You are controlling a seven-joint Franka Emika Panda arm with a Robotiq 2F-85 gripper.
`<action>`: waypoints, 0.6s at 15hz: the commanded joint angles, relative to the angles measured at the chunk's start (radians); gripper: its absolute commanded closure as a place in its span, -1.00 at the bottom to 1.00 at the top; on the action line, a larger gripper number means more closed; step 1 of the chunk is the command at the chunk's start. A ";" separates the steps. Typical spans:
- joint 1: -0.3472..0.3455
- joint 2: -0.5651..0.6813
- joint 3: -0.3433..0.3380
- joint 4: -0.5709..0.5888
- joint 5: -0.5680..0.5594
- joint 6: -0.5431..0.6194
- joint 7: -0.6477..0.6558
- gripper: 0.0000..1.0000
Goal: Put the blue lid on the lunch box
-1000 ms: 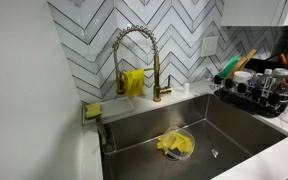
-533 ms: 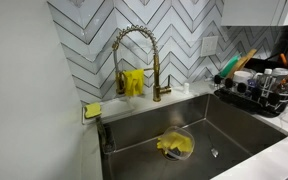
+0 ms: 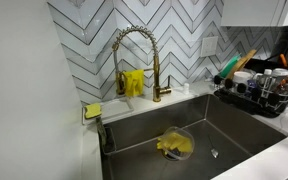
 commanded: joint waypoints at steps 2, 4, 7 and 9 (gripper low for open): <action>-0.007 0.012 0.004 0.012 0.008 -0.004 -0.004 -1.00; -0.006 0.013 0.007 0.015 0.009 -0.004 -0.004 -1.00; 0.001 0.074 -0.035 0.059 0.085 -0.006 -0.122 -1.00; -0.005 0.126 -0.056 0.089 0.132 0.003 -0.193 -1.00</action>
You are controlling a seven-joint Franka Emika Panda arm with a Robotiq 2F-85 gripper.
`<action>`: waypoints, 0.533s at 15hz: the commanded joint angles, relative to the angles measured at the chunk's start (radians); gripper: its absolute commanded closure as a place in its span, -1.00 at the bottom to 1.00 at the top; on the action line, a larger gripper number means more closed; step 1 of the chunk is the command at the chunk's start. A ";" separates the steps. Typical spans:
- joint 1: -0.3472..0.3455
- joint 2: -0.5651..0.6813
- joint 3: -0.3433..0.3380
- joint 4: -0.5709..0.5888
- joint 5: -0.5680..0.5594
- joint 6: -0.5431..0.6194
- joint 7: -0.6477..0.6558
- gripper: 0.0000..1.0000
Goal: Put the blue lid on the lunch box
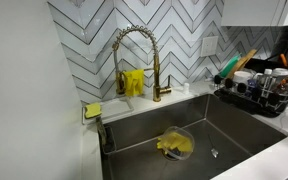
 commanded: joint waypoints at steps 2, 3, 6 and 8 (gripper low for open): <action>-0.013 0.150 -0.058 0.097 0.131 -0.004 -0.211 -1.00; -0.020 0.185 -0.064 0.119 0.152 0.000 -0.245 -1.00; -0.041 0.176 -0.040 0.106 0.118 0.006 -0.207 -1.00; -0.054 0.223 -0.038 0.134 0.120 0.017 -0.215 -1.00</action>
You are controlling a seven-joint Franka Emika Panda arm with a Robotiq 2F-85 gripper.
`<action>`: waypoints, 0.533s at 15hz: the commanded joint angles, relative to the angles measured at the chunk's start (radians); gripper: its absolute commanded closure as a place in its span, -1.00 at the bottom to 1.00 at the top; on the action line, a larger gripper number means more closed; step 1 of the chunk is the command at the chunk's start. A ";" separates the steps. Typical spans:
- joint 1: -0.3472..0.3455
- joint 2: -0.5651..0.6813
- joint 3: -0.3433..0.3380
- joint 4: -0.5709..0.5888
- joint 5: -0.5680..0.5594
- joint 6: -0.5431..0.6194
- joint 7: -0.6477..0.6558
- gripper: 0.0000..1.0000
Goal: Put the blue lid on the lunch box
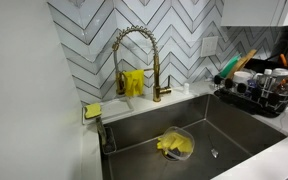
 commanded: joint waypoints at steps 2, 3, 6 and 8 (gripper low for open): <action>-0.023 0.016 0.023 0.017 0.000 -0.002 0.000 -1.00; -0.024 0.016 0.023 0.019 0.000 -0.002 0.000 -1.00; -0.038 0.083 0.015 0.066 0.042 0.001 -0.002 -1.00; -0.057 0.141 0.020 0.110 0.109 -0.009 -0.030 -1.00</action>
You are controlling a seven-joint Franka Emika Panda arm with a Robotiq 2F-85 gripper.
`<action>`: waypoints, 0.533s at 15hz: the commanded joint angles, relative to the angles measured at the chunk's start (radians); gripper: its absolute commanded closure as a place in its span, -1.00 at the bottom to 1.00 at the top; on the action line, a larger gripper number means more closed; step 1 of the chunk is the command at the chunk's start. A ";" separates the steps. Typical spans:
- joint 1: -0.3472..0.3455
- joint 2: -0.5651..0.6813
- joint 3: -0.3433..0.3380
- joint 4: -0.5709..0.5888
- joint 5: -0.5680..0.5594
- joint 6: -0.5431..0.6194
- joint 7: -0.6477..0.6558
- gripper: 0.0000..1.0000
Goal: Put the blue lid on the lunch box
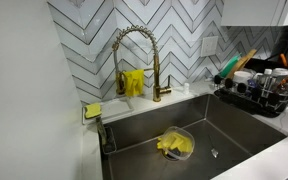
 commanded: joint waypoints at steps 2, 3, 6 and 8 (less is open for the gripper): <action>-0.066 0.155 0.027 0.114 0.161 0.008 -0.039 -1.00; -0.079 0.188 0.035 0.140 0.182 0.011 -0.028 -1.00; -0.128 0.285 0.070 0.227 0.260 -0.020 -0.023 -1.00; -0.155 0.342 0.096 0.287 0.284 -0.033 -0.007 -1.00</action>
